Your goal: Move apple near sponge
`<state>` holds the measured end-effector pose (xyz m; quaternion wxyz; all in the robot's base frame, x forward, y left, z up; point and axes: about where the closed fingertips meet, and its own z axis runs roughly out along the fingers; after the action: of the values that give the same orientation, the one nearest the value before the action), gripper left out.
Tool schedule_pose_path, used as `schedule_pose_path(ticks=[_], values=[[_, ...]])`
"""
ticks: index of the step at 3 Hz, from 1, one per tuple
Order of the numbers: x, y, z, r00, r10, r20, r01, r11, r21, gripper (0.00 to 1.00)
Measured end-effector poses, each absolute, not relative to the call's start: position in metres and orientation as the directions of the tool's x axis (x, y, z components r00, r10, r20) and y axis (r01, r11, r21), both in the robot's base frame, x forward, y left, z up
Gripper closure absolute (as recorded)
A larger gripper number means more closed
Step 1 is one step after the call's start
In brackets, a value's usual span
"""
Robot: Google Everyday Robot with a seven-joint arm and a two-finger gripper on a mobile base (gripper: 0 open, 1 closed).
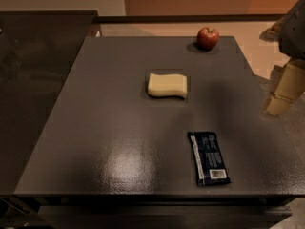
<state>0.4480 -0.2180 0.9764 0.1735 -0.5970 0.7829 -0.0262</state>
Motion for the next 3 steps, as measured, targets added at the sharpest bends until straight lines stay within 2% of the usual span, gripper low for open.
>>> schedule_pose_path(ticks=[1, 3], values=[[0.470, -0.222, 0.966, -0.235, -0.928, -0.291, -0.921, 0.308, -0.240, 0.00], [0.502, -0.224, 1.018, -0.278, -0.863, -0.421, -0.893, 0.394, -0.217, 0.00]])
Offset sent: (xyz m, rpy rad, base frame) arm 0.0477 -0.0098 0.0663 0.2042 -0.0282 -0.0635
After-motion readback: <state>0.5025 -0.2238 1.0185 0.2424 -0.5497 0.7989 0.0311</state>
